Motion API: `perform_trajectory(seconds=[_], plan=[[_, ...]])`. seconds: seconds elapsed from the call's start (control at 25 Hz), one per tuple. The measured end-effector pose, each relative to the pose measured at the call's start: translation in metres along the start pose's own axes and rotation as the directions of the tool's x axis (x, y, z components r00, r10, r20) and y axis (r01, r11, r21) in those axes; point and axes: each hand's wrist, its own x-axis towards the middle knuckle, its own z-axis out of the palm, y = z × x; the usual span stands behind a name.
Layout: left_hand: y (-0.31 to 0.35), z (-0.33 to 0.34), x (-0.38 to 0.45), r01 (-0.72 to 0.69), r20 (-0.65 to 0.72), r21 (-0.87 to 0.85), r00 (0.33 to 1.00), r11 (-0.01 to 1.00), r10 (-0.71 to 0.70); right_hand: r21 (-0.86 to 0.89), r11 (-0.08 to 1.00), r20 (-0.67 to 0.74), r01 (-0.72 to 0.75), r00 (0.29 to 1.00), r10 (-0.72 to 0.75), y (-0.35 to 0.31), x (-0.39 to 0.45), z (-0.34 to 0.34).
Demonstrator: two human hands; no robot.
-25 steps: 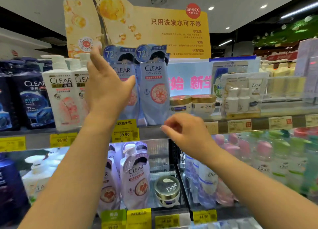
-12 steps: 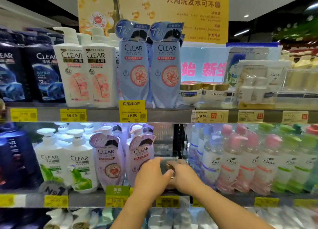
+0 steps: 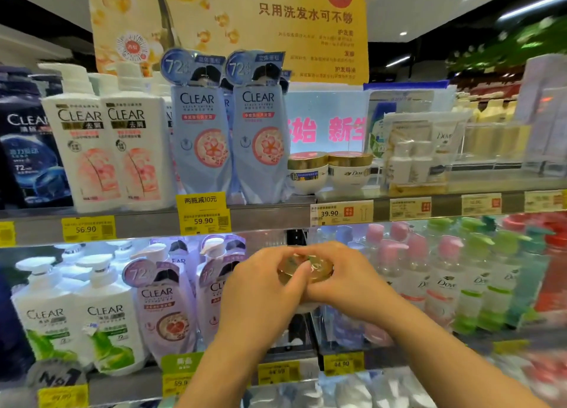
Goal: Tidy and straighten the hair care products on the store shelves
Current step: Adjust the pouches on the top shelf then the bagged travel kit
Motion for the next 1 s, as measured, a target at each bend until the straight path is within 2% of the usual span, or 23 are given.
perform_trajectory(seconds=[0.12,0.28,0.36,0.48,0.72,0.88,1.0], plan=[[0.04,-0.019,0.031,-0.158,-0.143,-0.095,0.979,0.983,0.143,0.027,1.0,-0.093,0.012,0.996,-0.01,-0.029,0.004,-0.06],[0.085,-0.028,0.099,-0.325,-0.274,-0.067,0.915,0.943,0.295,-0.015,0.997,-0.243,0.074,0.967,-0.075,-0.055,0.042,-0.128],[0.101,-0.027,0.136,-0.305,-0.299,-0.078,0.915,0.949,0.27,-0.03,0.997,-0.32,0.067,0.945,-0.073,-0.06,0.068,-0.154],[0.115,-0.017,0.179,-0.177,-0.209,-0.056,0.964,0.983,0.162,-0.026,0.999,-0.385,0.025,0.922,-0.033,-0.053,0.106,-0.171],[0.111,0.009,0.216,-0.047,-0.129,0.072,0.99,0.996,0.057,-0.082,0.997,-0.37,-0.007,0.929,-0.024,-0.022,0.15,-0.164],[0.101,0.021,0.223,-0.063,-0.089,0.268,0.992,0.961,0.09,-0.137,0.991,-0.352,0.009,0.934,-0.057,-0.007,0.162,-0.149],[0.101,0.024,0.227,-0.08,-0.054,0.344,0.993,0.935,0.105,-0.187,0.982,-0.32,-0.015,0.946,-0.047,-0.003,0.168,-0.145]])
